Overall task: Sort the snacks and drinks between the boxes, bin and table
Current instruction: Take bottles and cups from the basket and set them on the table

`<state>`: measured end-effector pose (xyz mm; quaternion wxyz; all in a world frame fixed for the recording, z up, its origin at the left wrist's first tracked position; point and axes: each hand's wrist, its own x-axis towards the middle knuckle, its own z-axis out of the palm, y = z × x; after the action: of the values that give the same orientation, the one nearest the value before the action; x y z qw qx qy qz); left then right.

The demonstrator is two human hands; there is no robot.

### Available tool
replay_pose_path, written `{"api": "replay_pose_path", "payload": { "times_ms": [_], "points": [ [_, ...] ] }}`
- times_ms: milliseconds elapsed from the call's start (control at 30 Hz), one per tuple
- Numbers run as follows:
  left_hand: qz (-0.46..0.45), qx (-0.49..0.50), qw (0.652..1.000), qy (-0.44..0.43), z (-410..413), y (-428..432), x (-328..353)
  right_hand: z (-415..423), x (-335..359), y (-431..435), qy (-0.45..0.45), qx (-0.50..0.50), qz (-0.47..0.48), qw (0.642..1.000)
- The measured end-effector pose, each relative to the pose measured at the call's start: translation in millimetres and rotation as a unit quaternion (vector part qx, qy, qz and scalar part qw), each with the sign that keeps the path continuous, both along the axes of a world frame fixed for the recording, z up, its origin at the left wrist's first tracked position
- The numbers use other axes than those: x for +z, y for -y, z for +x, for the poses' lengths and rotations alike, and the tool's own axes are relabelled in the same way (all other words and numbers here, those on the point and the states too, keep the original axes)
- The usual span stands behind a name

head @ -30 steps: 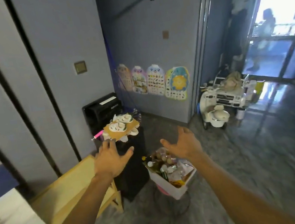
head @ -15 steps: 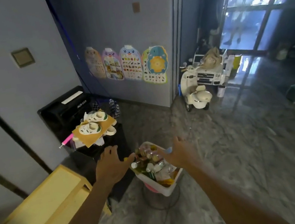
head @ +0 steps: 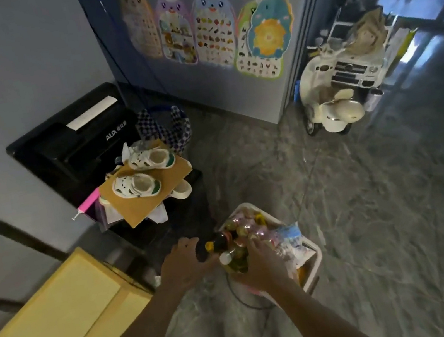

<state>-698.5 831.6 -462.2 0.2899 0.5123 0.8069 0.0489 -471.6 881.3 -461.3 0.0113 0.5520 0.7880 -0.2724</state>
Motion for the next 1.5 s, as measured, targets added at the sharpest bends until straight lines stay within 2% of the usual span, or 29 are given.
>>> {"api": "replay_pose_path", "payload": {
  "times_ms": [133,233,367,467,600,800,1000,1167,1367,1500],
  "points": [
    [-0.024,0.019,0.999,0.039,-12,-42,-66,-29,-85,-33,-0.017,0.017,-0.039,0.999],
    [-0.023,0.038,0.997,0.07,-8,-64,-101,-40,-156,-54,-0.017,0.035,-0.036,0.999],
    [-0.015,0.062,0.995,0.083,-1,-76,-154,-53,-236,-57,0.043,0.092,-0.003,0.995],
    [0.01,0.088,0.993,0.082,1,-77,-184,-66,-268,-52,0.073,0.081,0.028,0.994],
    [0.037,0.082,0.994,0.057,-4,-84,-200,-72,-275,-56,0.035,0.075,0.081,0.993],
    [0.055,0.074,0.994,0.067,-3,-84,-181,-55,-233,-62,-0.041,0.03,0.101,0.994],
    [0.1,0.061,0.99,0.082,-2,-90,-116,-34,-173,-57,-0.106,-0.026,0.048,0.993],
    [0.102,0.05,0.991,0.066,-15,-78,-56,-34,-98,-54,-0.112,-0.073,0.019,0.991],
    [0.11,0.082,0.99,0.028,-26,-40,18,-31,0,-59,-0.07,-0.038,0.024,0.997],
    [0.139,0.094,0.985,0.039,-35,-3,78,-39,57,-55,-0.108,0.009,0.02,0.994]
  ]
}}
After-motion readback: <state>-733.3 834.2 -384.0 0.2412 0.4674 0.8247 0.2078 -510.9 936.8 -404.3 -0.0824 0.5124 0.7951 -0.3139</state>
